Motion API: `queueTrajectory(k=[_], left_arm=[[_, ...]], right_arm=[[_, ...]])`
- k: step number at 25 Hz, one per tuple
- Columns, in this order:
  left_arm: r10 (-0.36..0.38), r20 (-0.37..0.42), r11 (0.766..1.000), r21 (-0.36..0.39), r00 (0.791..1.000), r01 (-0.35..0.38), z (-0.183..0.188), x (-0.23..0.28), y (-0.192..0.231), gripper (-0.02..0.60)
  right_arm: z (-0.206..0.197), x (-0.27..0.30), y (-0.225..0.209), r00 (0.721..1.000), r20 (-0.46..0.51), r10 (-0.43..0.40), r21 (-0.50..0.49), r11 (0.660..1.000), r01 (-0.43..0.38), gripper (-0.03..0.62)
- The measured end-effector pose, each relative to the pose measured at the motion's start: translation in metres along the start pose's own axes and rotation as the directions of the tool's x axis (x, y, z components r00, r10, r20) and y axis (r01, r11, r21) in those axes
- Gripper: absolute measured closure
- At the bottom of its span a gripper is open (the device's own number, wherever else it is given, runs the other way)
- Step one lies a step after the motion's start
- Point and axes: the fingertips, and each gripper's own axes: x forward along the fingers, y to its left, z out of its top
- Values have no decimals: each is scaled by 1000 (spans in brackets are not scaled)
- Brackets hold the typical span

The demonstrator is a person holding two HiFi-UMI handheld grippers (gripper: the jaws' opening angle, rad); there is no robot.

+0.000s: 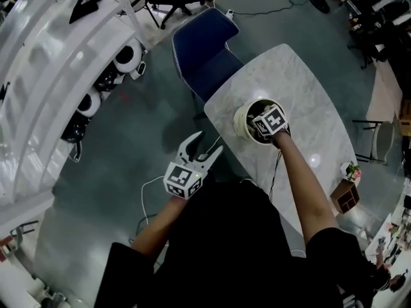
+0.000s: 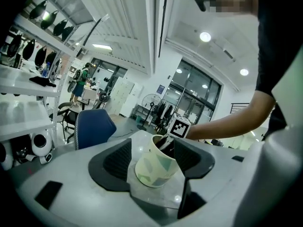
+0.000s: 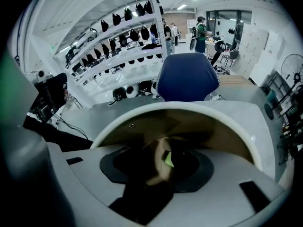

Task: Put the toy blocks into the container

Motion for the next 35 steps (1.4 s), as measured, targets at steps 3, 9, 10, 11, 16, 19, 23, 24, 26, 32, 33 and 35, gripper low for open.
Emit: queueTrajectory(k=[3, 9, 10, 11, 16, 19, 23, 24, 26, 32, 33, 35], left_arm=[[-16, 8, 999, 37, 1000, 15, 12, 2, 0, 325], [-74, 8, 994, 76, 997, 73, 17, 10, -19, 325], [-85, 6, 993, 79, 996, 84, 16, 13, -24, 325], [-95, 5, 992, 80, 995, 94, 15, 16, -29, 325], [-142, 7, 987, 74, 990, 141, 19, 28, -49, 325], [-179, -13, 981, 70, 984, 179, 16, 36, -62, 325], [-239, -54, 967, 79, 970, 242, 10, 53, -84, 325], [-255, -60, 962, 81, 965, 259, 9, 58, -91, 325], [-283, -76, 953, 93, 956, 289, 7, 68, -107, 325], [-349, -147, 922, 125, 926, 367, -9, 101, -170, 325], [-368, -164, 911, 133, 915, 390, -13, 107, -185, 325], [-403, -205, 888, 147, 892, 435, -23, 119, -213, 325]], right_arm=[[6, -16, 5, 999, 40, -9, -3, 1000, 9, 431], [3, -63, 12, 984, 172, -45, 76, 997, 32, 431], [2, -74, 13, 978, 198, -62, 84, 995, 46, 431], [0, -84, 13, 971, 224, -79, 95, 994, 59, 431], [-15, -135, 14, 917, 356, -179, 210, 972, 108, 435], [-28, -167, 17, 859, 443, -257, 290, 948, 133, 475], [-59, -200, 22, 779, 517, -354, 393, 907, 152, 540], [-69, -207, 22, 759, 527, -382, 426, 892, 152, 556], [-90, -222, 21, 719, 546, -431, 489, 860, 144, 586], [-163, -272, 21, 588, 561, -584, 627, 763, 160, 594], [-180, -281, 22, 565, 549, -616, 653, 738, 169, 594], [-214, -297, 22, 527, 520, -672, 700, 689, 188, 594]])
